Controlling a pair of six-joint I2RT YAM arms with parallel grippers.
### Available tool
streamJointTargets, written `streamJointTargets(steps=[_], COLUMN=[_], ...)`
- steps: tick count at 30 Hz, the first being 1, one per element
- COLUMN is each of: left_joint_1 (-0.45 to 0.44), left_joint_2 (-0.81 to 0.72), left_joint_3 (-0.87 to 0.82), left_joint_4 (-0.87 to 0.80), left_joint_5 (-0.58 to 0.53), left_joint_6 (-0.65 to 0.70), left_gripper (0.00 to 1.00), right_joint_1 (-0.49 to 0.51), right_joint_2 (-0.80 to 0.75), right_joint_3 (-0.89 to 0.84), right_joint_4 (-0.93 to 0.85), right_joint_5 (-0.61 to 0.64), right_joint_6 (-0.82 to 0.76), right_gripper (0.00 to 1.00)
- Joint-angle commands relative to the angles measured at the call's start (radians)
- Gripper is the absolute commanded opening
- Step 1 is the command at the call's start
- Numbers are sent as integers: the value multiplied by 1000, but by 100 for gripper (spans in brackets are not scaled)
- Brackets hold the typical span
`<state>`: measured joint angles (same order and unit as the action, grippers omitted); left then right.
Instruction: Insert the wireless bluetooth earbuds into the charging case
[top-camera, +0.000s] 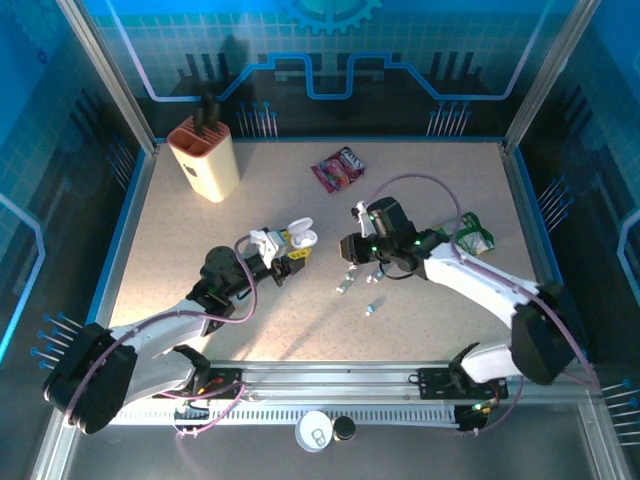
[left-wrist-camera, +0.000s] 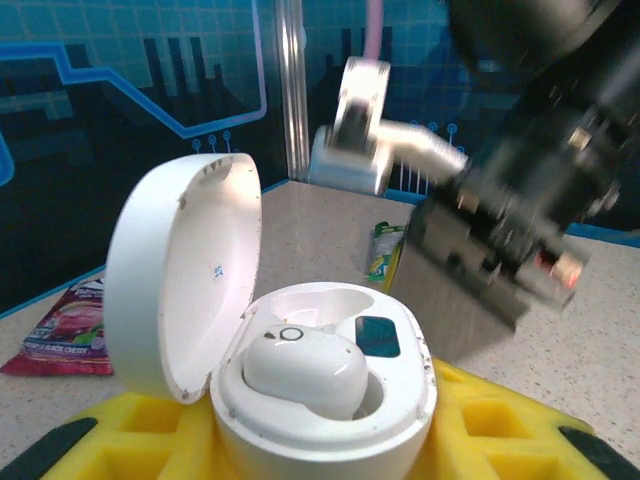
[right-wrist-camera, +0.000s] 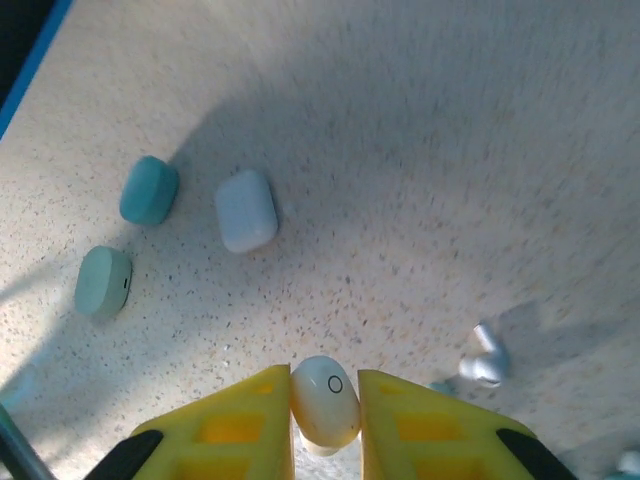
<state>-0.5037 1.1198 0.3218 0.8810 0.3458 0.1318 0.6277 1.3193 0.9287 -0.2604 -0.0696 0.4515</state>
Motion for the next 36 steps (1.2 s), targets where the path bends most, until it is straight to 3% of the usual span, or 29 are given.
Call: streamJointTargets(steps=[1,11,24,36], left_joint_1=[6,4,5,5], left_joint_2=[27,80,80,76], left_joint_3=[11,50,88,83], left_joint_4=[-21,-47,-83,-49], left_joint_5=[66,141,240,260], left_joint_6=[-4,-23,-53,-79], left_gripper=[38,38,37,37], right_joint_1=[-3,26,131,137], right_joint_2=[-97,-240,-96,-54], right_joint_3=[-32,30,133,111], right_joint_4=[7,-18,5,38], right_joint_5=[65,-88,-157,-150], right_joint_6=[-147,-316,-362,-348], right_gripper=[19,20,20,20])
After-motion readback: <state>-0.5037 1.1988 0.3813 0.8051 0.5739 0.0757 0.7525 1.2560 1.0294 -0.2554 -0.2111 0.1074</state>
